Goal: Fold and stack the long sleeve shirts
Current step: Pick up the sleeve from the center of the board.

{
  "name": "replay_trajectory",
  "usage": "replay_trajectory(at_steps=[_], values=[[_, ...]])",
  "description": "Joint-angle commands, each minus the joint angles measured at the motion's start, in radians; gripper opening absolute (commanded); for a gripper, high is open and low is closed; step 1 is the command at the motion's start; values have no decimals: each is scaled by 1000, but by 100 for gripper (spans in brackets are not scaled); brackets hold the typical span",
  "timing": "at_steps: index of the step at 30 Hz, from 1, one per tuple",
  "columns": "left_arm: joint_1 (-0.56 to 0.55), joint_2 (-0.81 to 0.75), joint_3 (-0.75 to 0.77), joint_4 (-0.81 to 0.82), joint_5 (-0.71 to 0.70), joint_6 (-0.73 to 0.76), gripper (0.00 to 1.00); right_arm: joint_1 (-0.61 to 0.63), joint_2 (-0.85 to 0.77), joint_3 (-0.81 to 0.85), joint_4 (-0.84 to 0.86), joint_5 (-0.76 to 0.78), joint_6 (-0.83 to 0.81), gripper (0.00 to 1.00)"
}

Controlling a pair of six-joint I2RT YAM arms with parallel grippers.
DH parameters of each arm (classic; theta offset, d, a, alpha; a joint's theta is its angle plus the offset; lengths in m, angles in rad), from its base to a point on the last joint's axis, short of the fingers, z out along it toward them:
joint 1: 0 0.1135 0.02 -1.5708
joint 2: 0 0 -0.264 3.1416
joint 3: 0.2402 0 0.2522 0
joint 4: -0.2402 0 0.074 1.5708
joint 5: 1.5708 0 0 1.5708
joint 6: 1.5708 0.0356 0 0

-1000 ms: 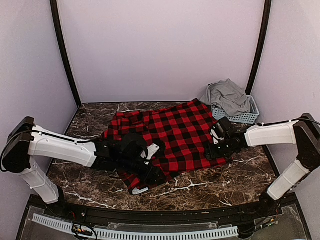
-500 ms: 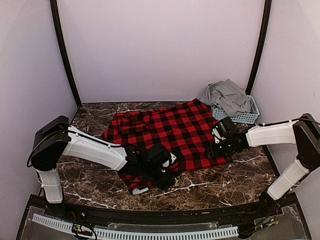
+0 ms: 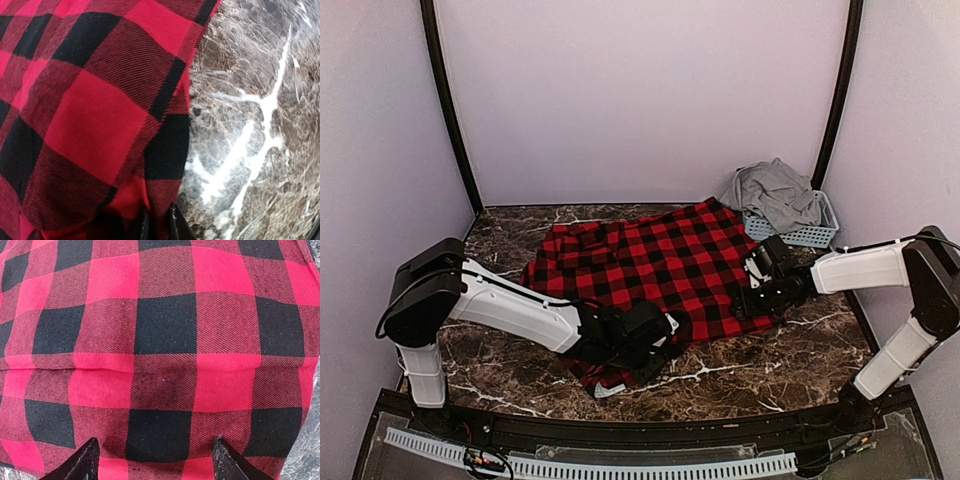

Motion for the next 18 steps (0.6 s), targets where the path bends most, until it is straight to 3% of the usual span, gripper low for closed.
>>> replay_trajectory(at_steps=[1,6,18], values=[[-22,23,-24,-130,23,11,4,-12,16,-8,13,12,-12,73],[-25,-38,-41,-167,90,73,0,-25,23,-6,0,15,-16,74],[-26,-337,-87,-237,433,236,0,-37,46,2,-13,23,-21,74]])
